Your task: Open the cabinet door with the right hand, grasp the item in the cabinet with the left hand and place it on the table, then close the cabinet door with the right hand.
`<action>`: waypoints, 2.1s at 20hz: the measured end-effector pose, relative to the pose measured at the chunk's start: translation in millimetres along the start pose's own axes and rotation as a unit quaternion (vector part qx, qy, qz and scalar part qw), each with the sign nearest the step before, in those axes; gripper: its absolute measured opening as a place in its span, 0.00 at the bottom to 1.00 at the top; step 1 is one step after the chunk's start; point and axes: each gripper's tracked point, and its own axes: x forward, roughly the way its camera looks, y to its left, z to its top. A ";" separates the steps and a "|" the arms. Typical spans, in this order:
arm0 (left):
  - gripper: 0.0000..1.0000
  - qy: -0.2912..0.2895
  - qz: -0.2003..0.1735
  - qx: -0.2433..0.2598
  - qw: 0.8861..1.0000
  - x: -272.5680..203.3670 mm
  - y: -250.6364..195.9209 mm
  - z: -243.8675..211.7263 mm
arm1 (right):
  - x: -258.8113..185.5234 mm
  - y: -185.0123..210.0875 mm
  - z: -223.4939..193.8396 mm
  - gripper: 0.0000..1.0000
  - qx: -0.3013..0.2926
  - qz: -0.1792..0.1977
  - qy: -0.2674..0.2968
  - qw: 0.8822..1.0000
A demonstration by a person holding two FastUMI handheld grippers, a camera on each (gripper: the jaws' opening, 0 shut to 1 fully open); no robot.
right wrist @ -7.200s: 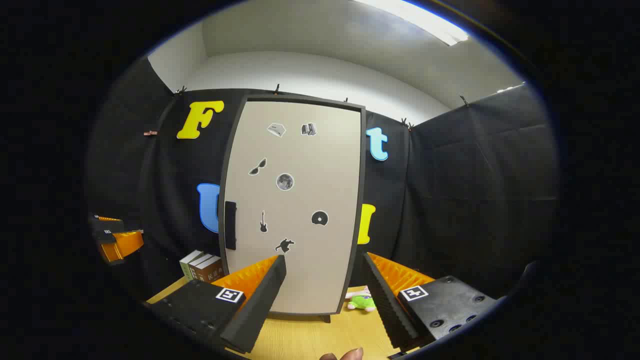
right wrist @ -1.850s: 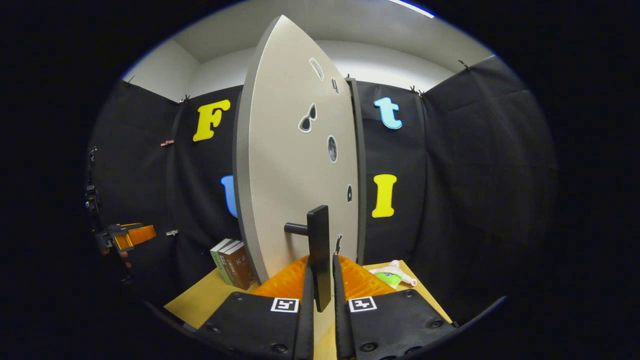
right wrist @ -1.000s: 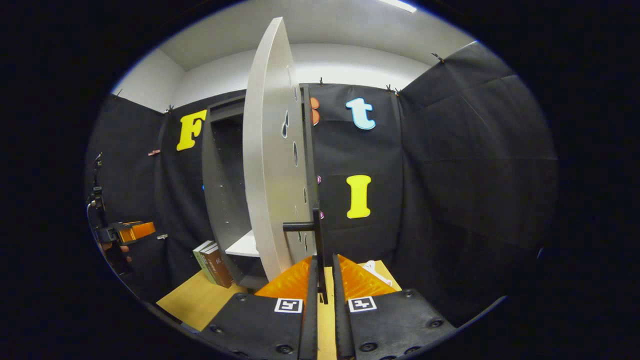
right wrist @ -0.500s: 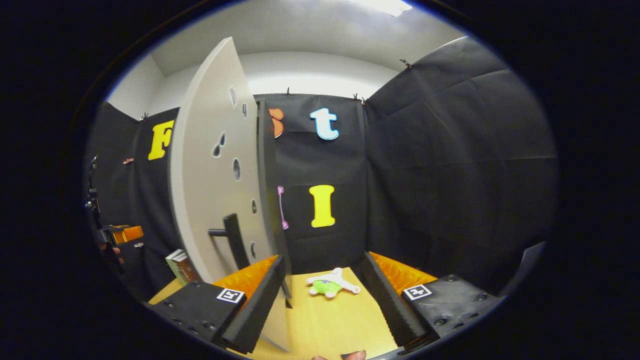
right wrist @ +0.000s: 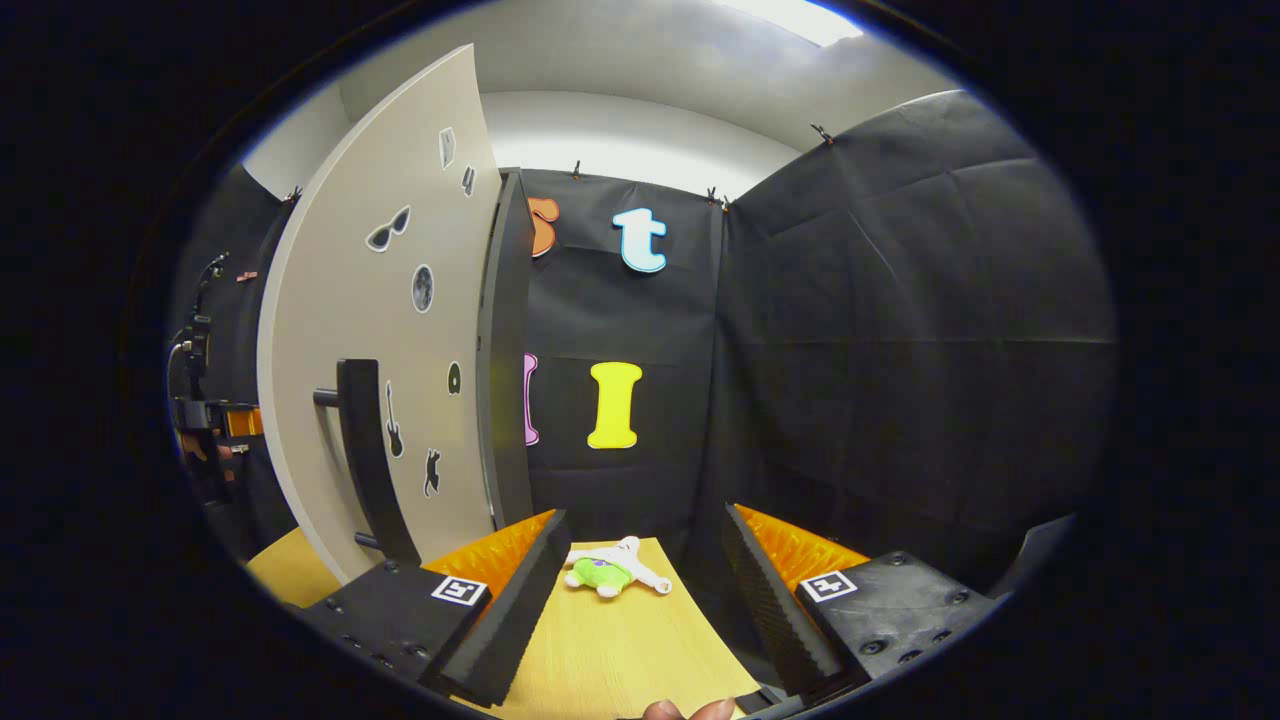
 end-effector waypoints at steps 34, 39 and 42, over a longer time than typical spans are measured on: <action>0.24 0.136 -0.074 0.047 0.987 245.8 -13.6 -79.1 | 23.5 -38.6 -24.4 0.98 -0.033 -0.012 0.033 0.999; 0.23 0.103 -0.072 0.045 0.991 177.4 0.2 -49.7 | 4.6 -23.9 -10.8 0.98 -0.018 -0.019 0.019 0.999; 0.23 0.091 -0.079 0.037 0.992 127.7 4.1 -45.2 | -1.4 -10.3 -1.6 0.98 -0.009 -0.023 0.001 1.000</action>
